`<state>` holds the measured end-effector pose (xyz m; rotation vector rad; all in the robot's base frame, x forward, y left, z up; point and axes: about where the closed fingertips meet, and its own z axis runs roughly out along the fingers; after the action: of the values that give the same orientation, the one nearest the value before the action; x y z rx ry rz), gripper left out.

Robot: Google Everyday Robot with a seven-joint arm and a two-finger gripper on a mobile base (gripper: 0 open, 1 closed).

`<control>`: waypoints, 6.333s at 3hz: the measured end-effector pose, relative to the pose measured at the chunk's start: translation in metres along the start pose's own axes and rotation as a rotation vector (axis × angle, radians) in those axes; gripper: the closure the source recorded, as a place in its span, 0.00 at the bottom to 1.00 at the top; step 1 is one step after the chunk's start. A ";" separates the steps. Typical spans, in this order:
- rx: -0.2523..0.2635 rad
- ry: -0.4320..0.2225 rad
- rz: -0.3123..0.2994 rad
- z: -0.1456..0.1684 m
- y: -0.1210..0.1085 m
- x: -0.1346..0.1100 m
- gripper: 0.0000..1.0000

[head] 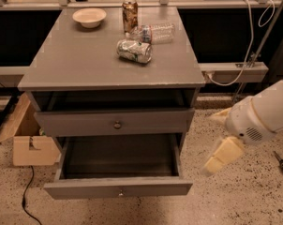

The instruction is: Close middle drawer

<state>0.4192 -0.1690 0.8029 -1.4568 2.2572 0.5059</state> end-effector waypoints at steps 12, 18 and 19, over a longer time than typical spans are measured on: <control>-0.067 -0.073 0.183 0.380 -0.034 0.121 1.00; 0.191 -0.236 -0.071 0.400 -0.132 0.108 1.00; 0.220 -0.279 -0.118 0.396 -0.143 0.098 1.00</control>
Offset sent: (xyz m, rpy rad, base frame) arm -0.0045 0.0245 -0.0319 0.0822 0.0319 0.0001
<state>0.5691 -0.1006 0.4034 -1.3109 1.9305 0.3838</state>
